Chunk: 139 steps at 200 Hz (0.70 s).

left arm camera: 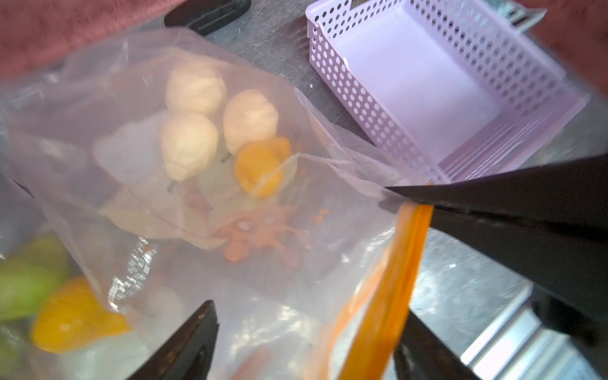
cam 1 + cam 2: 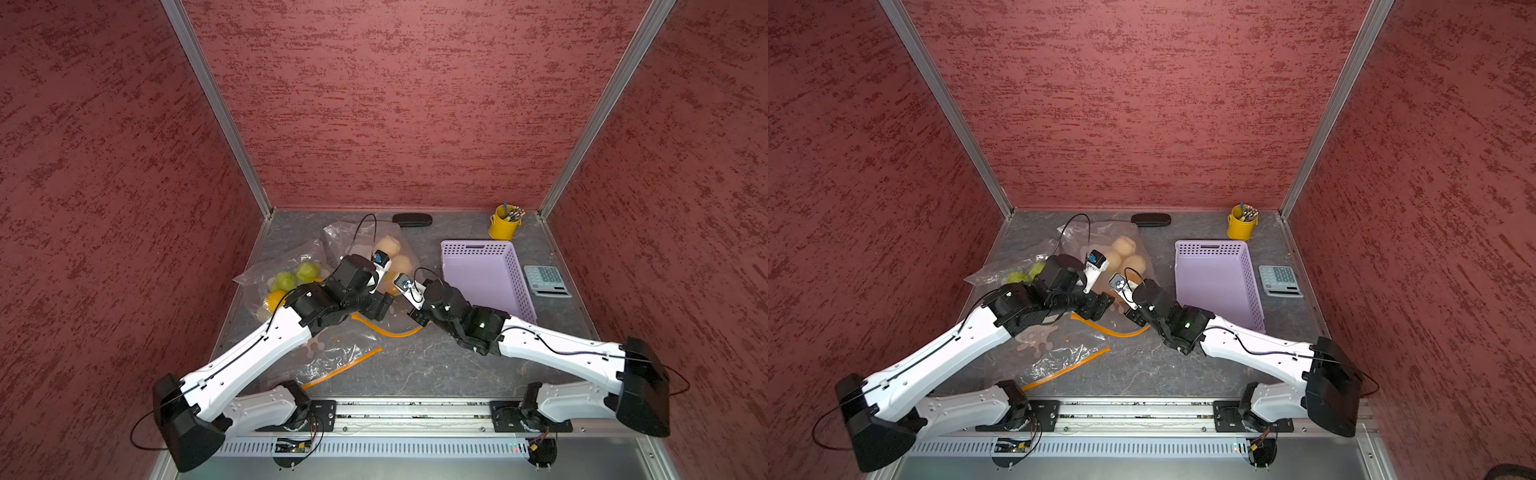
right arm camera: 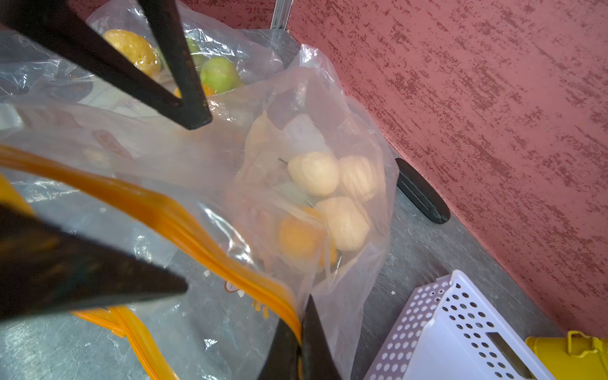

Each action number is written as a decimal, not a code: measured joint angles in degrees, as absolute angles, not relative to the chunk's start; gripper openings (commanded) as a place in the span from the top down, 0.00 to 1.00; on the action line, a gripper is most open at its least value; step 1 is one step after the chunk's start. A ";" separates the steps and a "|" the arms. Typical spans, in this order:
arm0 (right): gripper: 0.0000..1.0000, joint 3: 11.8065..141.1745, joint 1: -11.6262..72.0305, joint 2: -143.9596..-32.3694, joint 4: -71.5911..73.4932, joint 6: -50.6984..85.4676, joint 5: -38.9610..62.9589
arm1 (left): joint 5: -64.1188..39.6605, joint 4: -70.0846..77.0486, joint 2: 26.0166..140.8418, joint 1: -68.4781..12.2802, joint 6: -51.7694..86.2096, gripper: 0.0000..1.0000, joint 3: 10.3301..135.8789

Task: Open the zip-top bag and take out the pear
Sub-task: Open the zipper of the food storage bag at the center of the board.

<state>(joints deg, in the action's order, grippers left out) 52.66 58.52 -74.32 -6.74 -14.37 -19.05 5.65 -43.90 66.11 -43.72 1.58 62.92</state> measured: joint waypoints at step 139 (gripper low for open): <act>1.00 50.65 56.49 -70.94 -6.68 -7.84 -15.84 | 15.31 -53.67 59.90 -49.84 17.08 0.13 63.44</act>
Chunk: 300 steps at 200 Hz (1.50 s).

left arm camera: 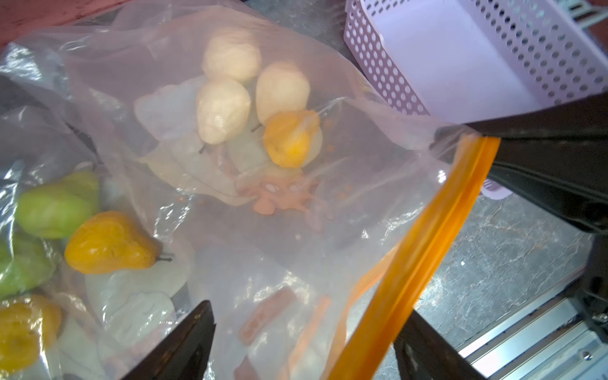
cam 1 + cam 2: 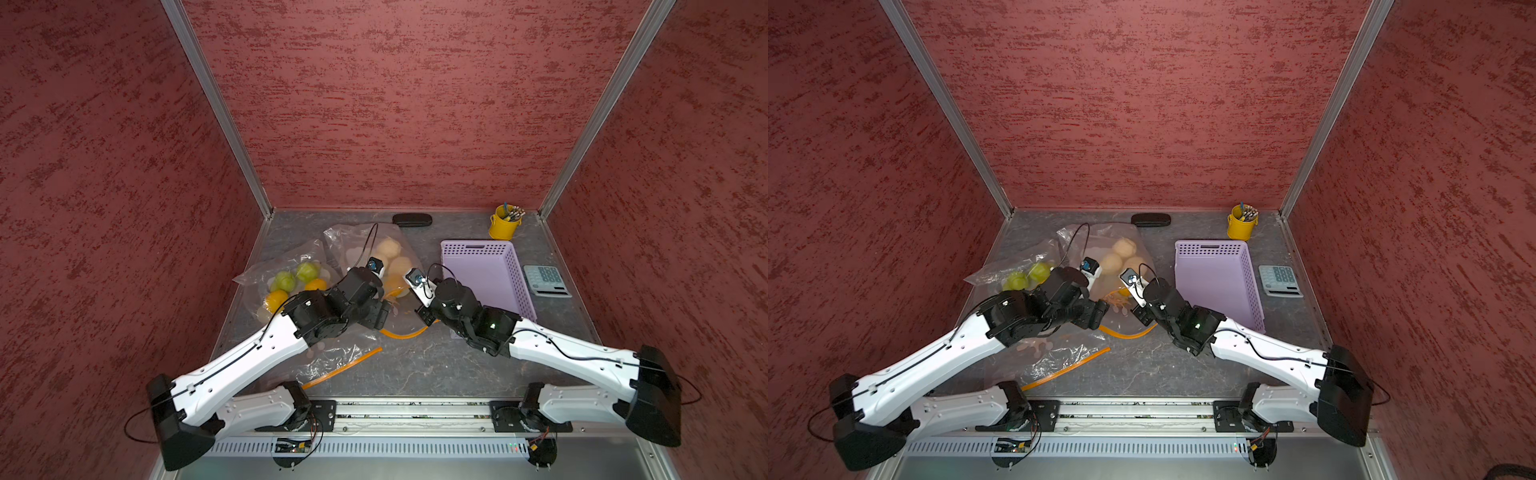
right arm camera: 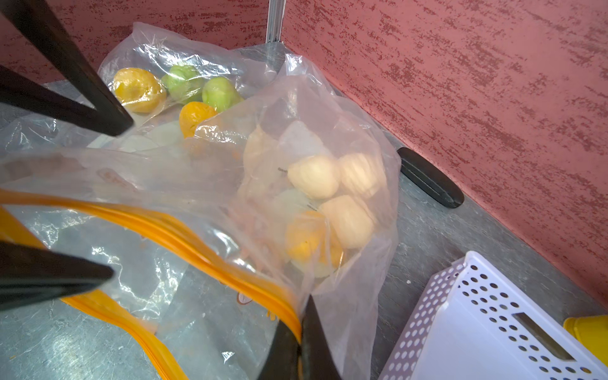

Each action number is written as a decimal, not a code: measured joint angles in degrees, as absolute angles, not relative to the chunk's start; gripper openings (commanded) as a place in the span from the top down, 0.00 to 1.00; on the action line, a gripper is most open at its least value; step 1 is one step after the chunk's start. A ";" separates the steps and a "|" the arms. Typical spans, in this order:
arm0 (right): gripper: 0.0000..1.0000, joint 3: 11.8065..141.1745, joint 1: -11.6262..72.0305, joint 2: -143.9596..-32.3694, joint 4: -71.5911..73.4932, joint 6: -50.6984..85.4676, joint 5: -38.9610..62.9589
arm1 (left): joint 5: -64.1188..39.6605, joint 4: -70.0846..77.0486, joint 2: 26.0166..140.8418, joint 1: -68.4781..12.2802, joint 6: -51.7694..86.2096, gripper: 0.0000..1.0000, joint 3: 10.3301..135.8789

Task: Open the zip-top bag and take out the pear
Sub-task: Open the zipper of the food storage bag at the center of the board, then adjust the zipper food storage bag at the center of the board.

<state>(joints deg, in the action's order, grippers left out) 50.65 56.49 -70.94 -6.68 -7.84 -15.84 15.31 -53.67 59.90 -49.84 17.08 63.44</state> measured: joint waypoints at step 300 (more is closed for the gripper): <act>0.42 50.54 56.21 -73.25 -7.18 -3.66 -13.91 | -21.19 -20.84 44.97 -24.51 65.63 1.00 36.69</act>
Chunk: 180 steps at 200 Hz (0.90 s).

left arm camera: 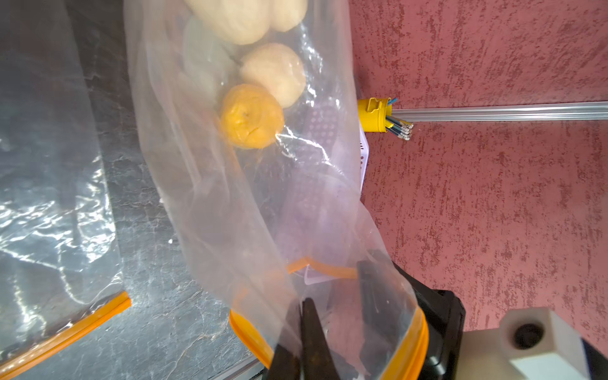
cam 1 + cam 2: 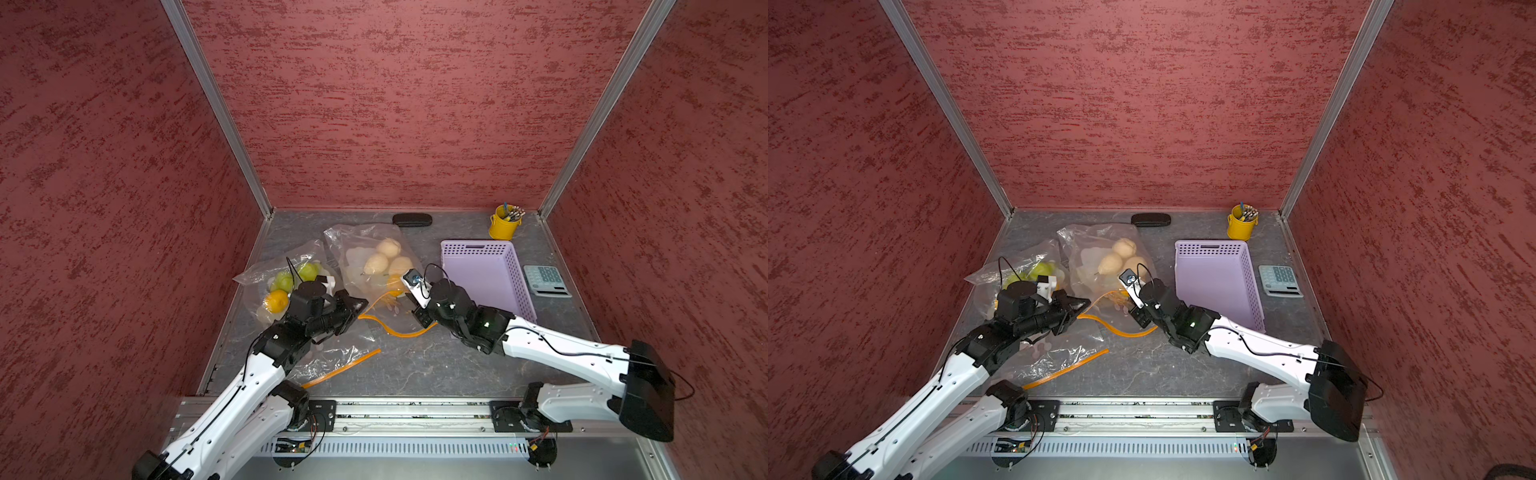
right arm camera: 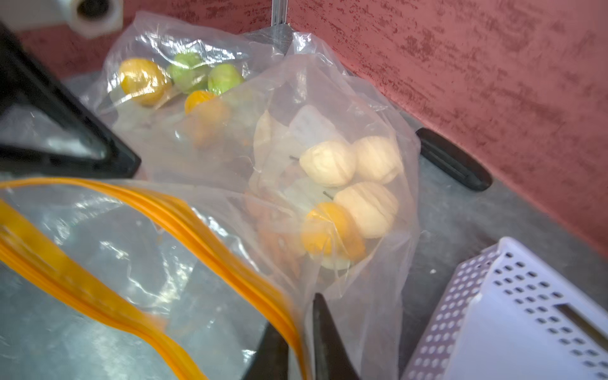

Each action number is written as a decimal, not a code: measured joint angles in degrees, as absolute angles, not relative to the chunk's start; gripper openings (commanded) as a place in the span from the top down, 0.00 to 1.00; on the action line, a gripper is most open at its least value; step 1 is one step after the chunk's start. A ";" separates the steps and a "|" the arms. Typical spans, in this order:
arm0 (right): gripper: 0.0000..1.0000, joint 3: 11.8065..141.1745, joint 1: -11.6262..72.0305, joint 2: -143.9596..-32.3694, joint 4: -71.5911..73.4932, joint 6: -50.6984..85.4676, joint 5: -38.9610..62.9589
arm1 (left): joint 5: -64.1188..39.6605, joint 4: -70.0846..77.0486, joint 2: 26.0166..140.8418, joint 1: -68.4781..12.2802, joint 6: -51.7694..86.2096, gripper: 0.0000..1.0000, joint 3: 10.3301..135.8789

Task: Open the zip-top bag and take out the pear
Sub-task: Adjust the zipper food storage bag at the center of the board.

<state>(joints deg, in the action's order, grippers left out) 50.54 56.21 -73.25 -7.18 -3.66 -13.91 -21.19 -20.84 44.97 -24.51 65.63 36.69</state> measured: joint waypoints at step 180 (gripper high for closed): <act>1.00 53.91 57.78 -63.64 -15.59 35.31 -3.33 | -34.65 -24.12 70.00 -23.35 42.74 1.00 69.63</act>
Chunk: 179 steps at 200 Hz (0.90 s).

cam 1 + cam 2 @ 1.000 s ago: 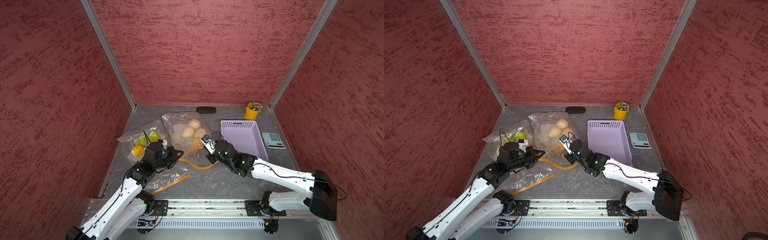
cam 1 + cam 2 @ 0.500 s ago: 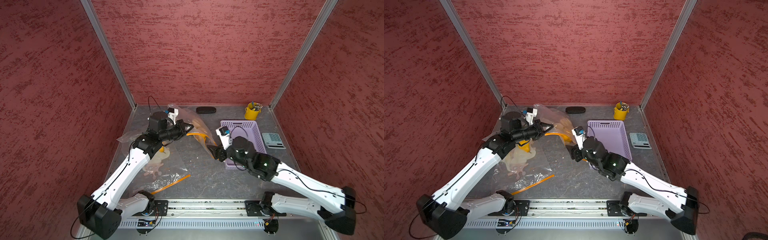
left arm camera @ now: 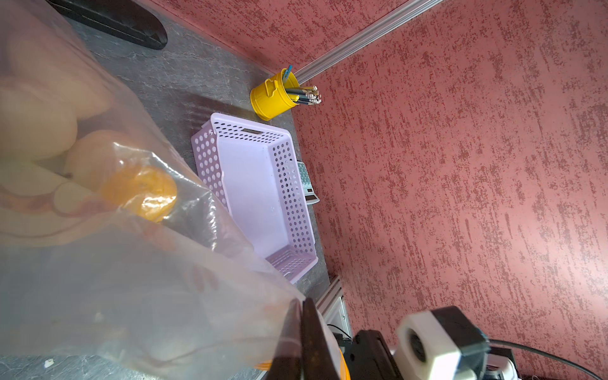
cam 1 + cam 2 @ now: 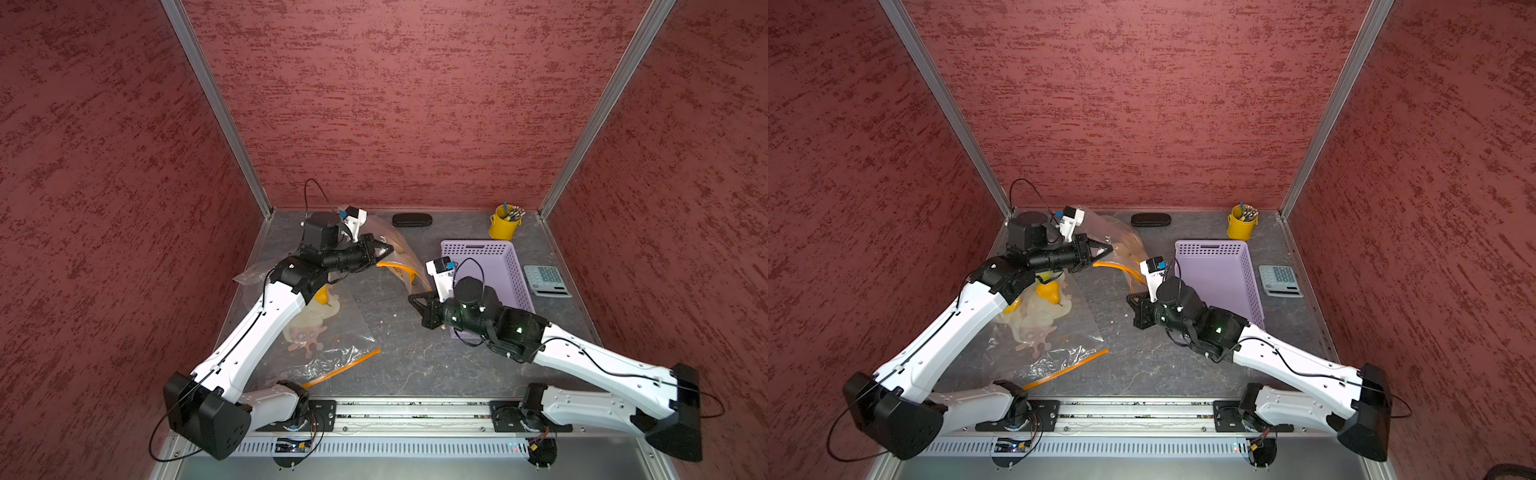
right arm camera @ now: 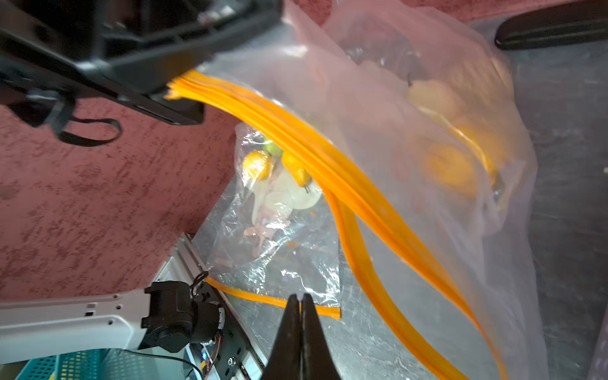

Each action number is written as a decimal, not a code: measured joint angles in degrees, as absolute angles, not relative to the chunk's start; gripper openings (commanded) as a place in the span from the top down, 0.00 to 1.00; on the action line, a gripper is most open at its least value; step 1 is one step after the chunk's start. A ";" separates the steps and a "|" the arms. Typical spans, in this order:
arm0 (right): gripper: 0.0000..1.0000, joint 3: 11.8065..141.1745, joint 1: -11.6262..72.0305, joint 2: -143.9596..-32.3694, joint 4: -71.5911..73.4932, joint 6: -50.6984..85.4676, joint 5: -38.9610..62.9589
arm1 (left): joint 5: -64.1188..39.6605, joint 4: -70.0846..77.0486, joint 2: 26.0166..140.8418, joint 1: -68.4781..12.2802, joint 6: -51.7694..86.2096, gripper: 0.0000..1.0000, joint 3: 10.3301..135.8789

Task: Open the zip-top bag and take out the pear
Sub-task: Adjust the zipper food storage bag at the center of the board.

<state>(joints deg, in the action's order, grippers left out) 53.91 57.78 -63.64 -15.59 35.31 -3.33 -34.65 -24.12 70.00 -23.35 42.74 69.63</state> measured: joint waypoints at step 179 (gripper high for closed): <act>1.00 57.98 44.51 -73.58 -14.90 35.11 -12.93 | -41.34 -34.28 72.27 -25.12 40.21 1.00 87.94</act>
